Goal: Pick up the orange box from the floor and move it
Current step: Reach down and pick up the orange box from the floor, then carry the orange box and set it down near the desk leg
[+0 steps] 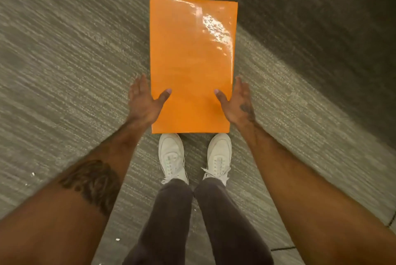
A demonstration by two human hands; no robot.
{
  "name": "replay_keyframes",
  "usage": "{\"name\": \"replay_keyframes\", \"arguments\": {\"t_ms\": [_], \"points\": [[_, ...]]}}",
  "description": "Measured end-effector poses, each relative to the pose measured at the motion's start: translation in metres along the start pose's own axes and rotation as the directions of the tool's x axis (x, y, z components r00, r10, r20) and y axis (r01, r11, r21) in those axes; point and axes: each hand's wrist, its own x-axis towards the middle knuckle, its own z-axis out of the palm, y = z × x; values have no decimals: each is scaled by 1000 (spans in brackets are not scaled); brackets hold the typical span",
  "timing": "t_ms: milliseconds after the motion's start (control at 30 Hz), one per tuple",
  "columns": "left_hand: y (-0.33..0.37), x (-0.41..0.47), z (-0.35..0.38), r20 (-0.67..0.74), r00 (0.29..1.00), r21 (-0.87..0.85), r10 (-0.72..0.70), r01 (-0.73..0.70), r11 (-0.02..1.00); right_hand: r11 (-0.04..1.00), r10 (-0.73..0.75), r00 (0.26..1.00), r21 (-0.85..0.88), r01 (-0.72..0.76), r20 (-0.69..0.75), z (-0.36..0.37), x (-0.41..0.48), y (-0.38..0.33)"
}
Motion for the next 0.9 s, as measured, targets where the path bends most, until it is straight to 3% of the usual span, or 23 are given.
{"name": "replay_keyframes", "arguments": {"t_ms": [133, 267, 367, 533, 900], "points": [[-25, 30, 26, 132, 977, -370, -167, 204, 906, 959, 78, 997, 271, -81, 19, 21, 35, 12], [-41, 42, 43, 202, 953, -565, -224, 300, 768, 837, 120, 986, 521, -165, 119, 33, 47, 26], [-48, 42, 50, 228, 957, -617, -177, 283, 735, 752, 126, 972, 620, -223, 197, 38, 42, 34], [-38, 38, 25, 214, 974, -644, -80, 202, 738, 696, 144, 970, 677, -239, 195, 26, 27, 21], [55, 18, -106, 248, 969, -670, 1, 171, 722, 613, 108, 974, 758, -225, 202, -72, -15, -77]]}}
